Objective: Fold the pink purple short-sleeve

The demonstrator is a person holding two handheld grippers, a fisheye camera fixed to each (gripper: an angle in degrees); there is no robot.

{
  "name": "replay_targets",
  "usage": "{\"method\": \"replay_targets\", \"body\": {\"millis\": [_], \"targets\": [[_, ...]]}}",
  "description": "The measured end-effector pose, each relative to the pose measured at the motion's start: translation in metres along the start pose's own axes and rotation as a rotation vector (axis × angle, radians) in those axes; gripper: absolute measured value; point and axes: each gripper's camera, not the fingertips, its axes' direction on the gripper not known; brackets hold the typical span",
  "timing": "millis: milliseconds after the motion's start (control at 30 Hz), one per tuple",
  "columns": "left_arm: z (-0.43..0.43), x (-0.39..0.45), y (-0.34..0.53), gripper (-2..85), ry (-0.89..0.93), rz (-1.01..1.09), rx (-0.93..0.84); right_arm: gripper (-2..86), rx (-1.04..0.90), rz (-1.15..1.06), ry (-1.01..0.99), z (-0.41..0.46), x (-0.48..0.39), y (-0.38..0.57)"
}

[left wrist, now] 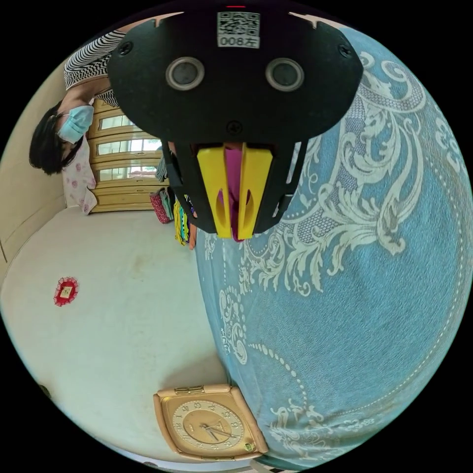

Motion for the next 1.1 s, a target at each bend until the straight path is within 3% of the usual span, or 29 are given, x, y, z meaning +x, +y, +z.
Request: {"method": "replay_targets", "body": {"millis": [167, 300, 367, 533, 667, 1100], "targets": [[0.005, 0.022, -0.007, 1.6, 0.04, 0.048, 0.086, 0.5, 0.058, 0.001, 0.006, -0.005, -0.021, -0.012], [0.042, 0.062, -0.001, 0.7, -0.069, 0.185, -0.071, 0.2, 0.146, -0.084, 0.091, -0.007, -0.068, -0.017], [0.082, 0.092, 0.007, 0.4, -0.148, 0.297, -0.212, 0.1, 0.107, -0.176, 0.154, 0.012, -0.102, -0.021], [0.159, 0.135, 0.01, 0.2, -0.299, 0.442, -0.384, 0.1, -0.195, -0.456, 0.419, 0.118, -0.194, -0.038], [0.202, 0.16, 0.003, 0.2, -0.408, 0.497, -0.45, 0.1, -0.237, -0.528, 0.543, 0.155, -0.227, -0.057], [0.251, 0.223, -0.019, 0.2, -0.545, 0.619, -0.4, 0.1, -0.173, -0.579, 0.734, 0.162, -0.295, -0.121]]}}
